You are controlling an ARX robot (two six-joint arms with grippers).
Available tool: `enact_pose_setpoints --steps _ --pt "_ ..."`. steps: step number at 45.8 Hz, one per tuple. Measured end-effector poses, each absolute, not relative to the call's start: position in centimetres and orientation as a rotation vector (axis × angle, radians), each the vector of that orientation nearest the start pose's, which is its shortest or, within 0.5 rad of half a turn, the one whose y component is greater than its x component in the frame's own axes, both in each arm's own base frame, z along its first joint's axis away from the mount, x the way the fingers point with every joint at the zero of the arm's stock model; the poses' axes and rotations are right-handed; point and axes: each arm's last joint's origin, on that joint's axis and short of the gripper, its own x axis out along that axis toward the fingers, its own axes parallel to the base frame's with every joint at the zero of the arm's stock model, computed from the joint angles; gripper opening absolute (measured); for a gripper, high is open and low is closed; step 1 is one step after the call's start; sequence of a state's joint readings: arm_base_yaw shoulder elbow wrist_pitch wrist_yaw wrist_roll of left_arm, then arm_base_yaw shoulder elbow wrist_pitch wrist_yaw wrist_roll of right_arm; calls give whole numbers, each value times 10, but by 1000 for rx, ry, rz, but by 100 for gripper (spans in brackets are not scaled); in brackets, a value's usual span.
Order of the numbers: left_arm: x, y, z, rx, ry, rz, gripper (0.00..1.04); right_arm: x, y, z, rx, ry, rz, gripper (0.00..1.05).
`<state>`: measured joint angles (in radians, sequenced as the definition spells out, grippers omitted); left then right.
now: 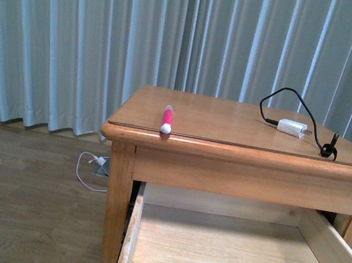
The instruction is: Place pink marker in drawer with both arms
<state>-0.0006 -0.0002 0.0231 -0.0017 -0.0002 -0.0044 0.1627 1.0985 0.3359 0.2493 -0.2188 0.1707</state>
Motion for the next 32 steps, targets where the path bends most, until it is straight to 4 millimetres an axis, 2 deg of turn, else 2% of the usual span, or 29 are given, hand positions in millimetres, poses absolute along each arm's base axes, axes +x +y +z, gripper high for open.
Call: enact_pose_setpoints --steps 6,10,14,21,32 --pt "96 0 171 -4 -22 0 99 177 28 186 184 504 353 96" --pt "96 0 171 -4 -22 0 99 155 20 199 186 470 378 96" --pt "96 0 171 -4 -22 0 99 144 17 205 187 450 382 96" --pt "96 0 171 -4 -22 0 99 136 15 209 180 427 334 96" --pt "96 0 171 -4 -22 0 99 135 14 209 180 430 324 96"
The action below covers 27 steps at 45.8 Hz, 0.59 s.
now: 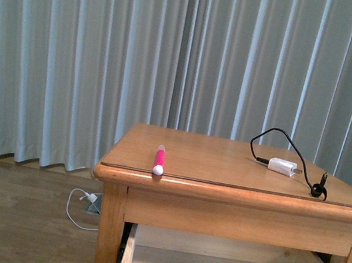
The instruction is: Place pink marker in drawer with both arms
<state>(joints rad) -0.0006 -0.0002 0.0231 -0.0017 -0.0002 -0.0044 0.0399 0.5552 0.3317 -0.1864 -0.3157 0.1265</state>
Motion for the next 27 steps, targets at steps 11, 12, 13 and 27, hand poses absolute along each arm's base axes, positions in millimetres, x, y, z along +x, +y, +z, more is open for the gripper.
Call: enact_pose_setpoints --steps 11,12,13,27 --pt "96 0 171 -4 -22 0 99 135 14 209 181 430 324 96" --pt "96 0 171 -4 -22 0 99 135 14 209 181 430 324 96" --pt "96 0 171 -4 -22 0 99 135 14 209 181 430 324 96" --pt "113 -12 186 2 53 123 99 135 14 209 181 430 324 96"
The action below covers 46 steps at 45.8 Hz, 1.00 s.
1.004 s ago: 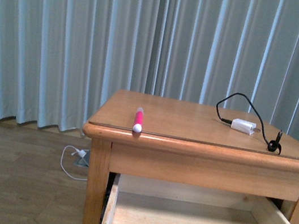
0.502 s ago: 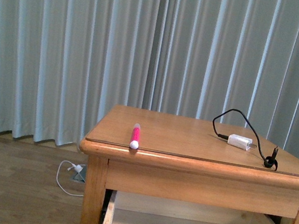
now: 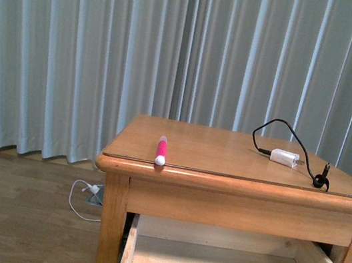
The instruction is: Place pink marker in drawer with both arms
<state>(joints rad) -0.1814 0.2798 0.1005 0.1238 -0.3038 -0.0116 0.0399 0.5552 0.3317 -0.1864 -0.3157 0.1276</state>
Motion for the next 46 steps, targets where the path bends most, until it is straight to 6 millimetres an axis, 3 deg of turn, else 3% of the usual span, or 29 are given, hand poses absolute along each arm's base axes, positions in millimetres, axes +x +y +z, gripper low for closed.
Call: enact_pose_setpoints --steps 9,24,34,46 --pt "145 -24 232 0 -16 18 99 135 14 209 181 430 324 96" --pt "227 -65 282 61 -45 -98 99 135 14 209 181 430 324 96" --pt "289 -90 291 78 -7 -157 99 135 14 209 181 430 324 96" --pt "351 -117 280 102 96 -244 99 135 14 209 181 430 324 96"
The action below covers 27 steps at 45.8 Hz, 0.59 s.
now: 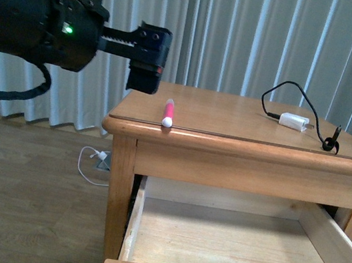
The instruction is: Place pink marker in drawer with both arms
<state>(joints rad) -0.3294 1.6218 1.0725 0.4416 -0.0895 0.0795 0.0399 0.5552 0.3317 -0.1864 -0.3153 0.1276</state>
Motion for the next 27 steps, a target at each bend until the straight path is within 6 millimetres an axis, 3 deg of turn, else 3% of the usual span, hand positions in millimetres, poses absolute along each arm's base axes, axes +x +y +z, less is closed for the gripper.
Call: enact_pose_setpoints --steps 13,27 --pt "404 -143 259 124 200 -275 99 135 14 209 181 430 324 96" --pt "433 -159 254 134 243 -300 99 135 14 209 181 430 324 96"
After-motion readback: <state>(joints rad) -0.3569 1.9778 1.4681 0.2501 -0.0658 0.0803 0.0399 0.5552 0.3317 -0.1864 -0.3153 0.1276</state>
